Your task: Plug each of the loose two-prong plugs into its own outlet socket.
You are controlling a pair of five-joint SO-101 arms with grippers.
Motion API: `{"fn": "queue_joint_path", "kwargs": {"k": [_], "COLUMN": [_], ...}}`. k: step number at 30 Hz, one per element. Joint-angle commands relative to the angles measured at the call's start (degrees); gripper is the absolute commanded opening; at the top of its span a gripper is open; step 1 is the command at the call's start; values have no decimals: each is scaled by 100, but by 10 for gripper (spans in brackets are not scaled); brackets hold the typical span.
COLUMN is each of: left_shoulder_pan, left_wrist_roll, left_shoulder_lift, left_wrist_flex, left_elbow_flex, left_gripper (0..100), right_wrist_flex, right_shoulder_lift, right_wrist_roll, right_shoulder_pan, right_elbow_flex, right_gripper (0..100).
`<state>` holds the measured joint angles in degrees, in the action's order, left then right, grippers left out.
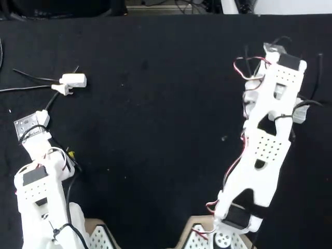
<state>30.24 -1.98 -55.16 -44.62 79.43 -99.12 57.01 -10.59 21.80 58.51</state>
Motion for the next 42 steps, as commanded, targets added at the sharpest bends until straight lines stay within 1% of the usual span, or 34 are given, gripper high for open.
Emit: {"fn": "queue_joint_path", "kwargs": {"k": [1, 6, 7, 11, 13, 22, 27, 30, 33, 37, 39, 42], "left_shoulder_pan": [-84, -84, -84, -84, -84, -84, -84, -84, -84, -92, -92, -92], "left_wrist_roll": [44, 44, 44, 44, 44, 44, 44, 35, 35, 53, 53, 35], "left_shoulder_lift": [-70, -70, -70, -70, -70, -70, -70, -70, -70, -70, -70, -70], "left_wrist_flex": [97, 97, 97, 97, 97, 97, 97, 97, 97, 97, 97, 97], "left_elbow_flex": [-295, -295, -295, -295, -295, -295, -295, -295, -295, -312, -295, -277], "left_gripper": [209, 209, 209, 209, 209, 209, 209, 209, 209, 209, 209, 209], "right_wrist_flex": [-185, -167, -167, -167, -167, -211, -220, -229, -211, 35, 308, 580], "right_shoulder_lift": [48, 198, 198, 198, 180, 171, -400, -1429, -2993, -5024, -5719, -6422], "right_wrist_roll": [70, 62, 62, 26, 26, 35, 79, 79, 35, 18, 35, 44], "right_shoulder_pan": [88, 53, 53, 53, 26, -202, -431, -589, -888, -1530, -1864, -2576], "right_elbow_flex": [356, 409, 409, 409, 453, 1613, 1596, 796, -681, -2466, -3266, -4462], "right_gripper": [11, 16, 31, 150, 192, 198, 198, 198, 198, 198, 198, 198]}}
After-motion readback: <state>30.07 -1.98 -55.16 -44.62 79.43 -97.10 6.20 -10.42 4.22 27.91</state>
